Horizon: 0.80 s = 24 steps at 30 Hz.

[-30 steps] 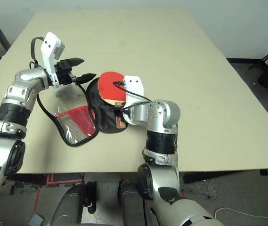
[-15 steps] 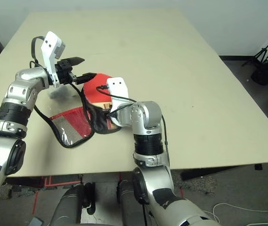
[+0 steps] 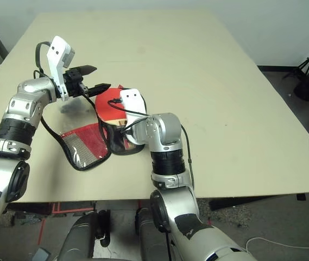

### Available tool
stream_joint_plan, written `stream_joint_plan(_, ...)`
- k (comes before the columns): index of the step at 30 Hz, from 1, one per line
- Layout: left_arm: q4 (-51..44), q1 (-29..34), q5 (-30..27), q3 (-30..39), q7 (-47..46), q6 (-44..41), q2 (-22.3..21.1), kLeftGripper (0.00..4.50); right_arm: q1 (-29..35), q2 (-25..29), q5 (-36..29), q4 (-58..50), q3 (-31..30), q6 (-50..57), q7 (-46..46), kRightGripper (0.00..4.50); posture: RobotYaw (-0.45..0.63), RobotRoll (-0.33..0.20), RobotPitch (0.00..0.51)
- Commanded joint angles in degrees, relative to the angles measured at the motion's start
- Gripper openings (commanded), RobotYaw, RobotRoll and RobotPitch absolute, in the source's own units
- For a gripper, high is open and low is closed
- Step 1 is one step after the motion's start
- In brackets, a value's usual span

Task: Store the ping-pong paddle in its case and zip it.

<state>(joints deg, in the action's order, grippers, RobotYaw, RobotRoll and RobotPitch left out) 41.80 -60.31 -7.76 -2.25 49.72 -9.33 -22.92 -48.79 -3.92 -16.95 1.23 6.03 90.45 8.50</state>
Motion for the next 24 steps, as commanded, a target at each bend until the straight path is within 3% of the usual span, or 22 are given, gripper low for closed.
stream_joint_plan(1, 1.8, -0.8, 0.9, -0.3, 0.3, 1.0, 0.5, 4.5, 0.9, -4.1, 1.4, 0.5, 1.2, 1.3, -0.3, 1.13, -0.09, 0.0, 0.183)
stream_joint_plan(5, 3.3, -1.6, 1.1, -0.2, 0.4, 1.8, 0.7, 4.5, 2.9, -6.6, 2.2, -2.7, 0.7, 2.0, 0.3, 1.13, -0.09, 0.0, 0.177)
stream_joint_plan(16, 9.0, -6.5, 1.3, 2.6, -2.1, 6.8, -1.3, 4.5, 3.4, -2.0, -2.1, -12.3, 5.6, 2.1, -4.8, 4.42, -0.09, 0.0, 0.155)
stream_joint_plan(19, 11.4, -8.1, 1.8, 3.8, -4.4, 9.1, -2.9, 4.5, 3.2, -2.2, -5.9, -16.6, 9.3, 2.1, -6.8, 4.47, -0.07, 0.0, 0.146)
stream_joint_plan(22, 14.8, -10.1, 2.8, 5.2, -8.4, 11.2, -6.0, 4.5, 4.3, 8.3, -10.9, -19.4, 9.9, -4.6, -18.1, 4.47, -0.04, 0.0, 0.136)
stream_joint_plan(24, 16.0, -10.1, 2.7, 5.8, -9.0, 10.9, -8.3, 4.5, 8.1, 17.9, -9.8, -18.8, 6.2, -16.1, -26.3, 4.47, -0.03, 0.0, 0.128)
